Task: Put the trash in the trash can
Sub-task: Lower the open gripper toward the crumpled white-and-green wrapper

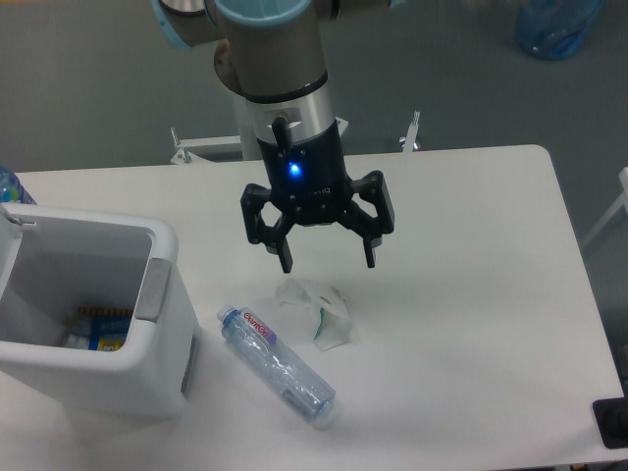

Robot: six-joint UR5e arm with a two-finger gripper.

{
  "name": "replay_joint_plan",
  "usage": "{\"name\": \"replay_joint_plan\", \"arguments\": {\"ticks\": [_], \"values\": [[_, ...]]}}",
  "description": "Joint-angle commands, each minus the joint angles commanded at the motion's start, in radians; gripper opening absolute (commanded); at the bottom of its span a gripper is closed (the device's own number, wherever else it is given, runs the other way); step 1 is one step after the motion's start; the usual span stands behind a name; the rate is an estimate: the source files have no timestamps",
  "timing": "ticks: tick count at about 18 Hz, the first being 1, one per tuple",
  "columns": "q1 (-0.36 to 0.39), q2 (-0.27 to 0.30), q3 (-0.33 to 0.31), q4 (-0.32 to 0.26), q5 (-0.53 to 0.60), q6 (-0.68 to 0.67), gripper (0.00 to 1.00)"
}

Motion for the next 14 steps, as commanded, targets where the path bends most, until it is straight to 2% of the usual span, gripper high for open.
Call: {"name": "replay_joint_plan", "arguments": {"ticks": [5,14], "values": [[0.009,-0.003,-0.011,0.000,0.023,-0.014,1.00],[0.028,-0.025,-0.096,0.018,0.023,-0.023,1.00]]}}
